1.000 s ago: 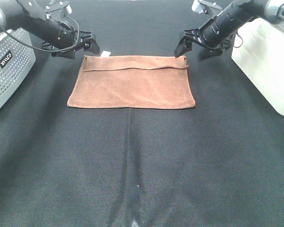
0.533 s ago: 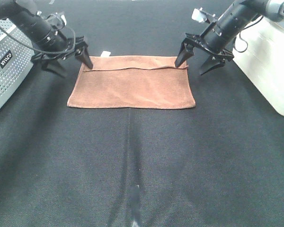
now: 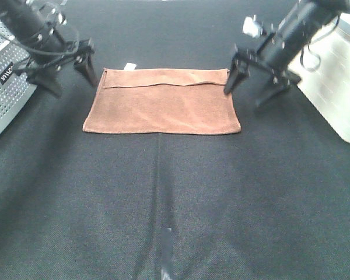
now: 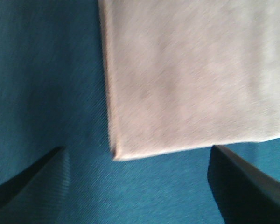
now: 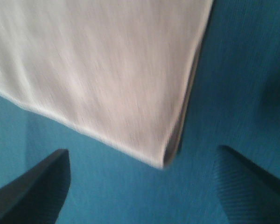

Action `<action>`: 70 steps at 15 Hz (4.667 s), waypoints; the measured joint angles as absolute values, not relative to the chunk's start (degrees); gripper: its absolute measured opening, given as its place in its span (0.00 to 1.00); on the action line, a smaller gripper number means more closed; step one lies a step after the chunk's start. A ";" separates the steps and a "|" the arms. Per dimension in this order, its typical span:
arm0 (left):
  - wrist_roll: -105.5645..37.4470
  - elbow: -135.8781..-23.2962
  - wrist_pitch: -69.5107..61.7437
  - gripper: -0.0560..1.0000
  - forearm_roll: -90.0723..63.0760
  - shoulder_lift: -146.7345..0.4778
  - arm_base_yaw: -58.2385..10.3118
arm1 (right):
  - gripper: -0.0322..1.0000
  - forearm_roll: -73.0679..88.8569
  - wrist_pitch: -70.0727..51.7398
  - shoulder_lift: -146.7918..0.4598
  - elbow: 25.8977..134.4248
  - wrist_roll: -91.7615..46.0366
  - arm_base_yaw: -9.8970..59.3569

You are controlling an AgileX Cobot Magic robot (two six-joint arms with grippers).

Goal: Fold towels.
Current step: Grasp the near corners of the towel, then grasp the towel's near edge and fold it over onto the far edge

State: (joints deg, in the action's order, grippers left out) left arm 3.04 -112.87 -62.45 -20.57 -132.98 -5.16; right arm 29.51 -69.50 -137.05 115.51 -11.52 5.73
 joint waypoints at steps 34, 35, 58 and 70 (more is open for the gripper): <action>-1.03 -102.33 -46.64 0.06 -28.76 -137.62 -7.33 | 0.03 32.14 -56.61 -140.66 110.58 -12.95 8.42; -1.03 -102.33 -48.01 0.06 -27.67 -137.57 -7.33 | 0.03 32.14 -56.84 -140.66 110.58 -12.66 8.42; -4.64 -84.91 -41.02 0.06 -23.49 -116.48 -6.59 | 0.03 30.71 -51.17 -123.82 94.19 -14.67 8.59; -3.84 -101.93 -37.64 0.44 -23.55 -133.79 -5.84 | 0.39 30.31 -50.25 -139.63 111.10 -14.15 8.59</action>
State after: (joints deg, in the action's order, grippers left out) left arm -3.84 -101.93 -37.64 -23.55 -133.79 -5.84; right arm 30.31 -50.25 -139.63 111.10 -14.15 8.59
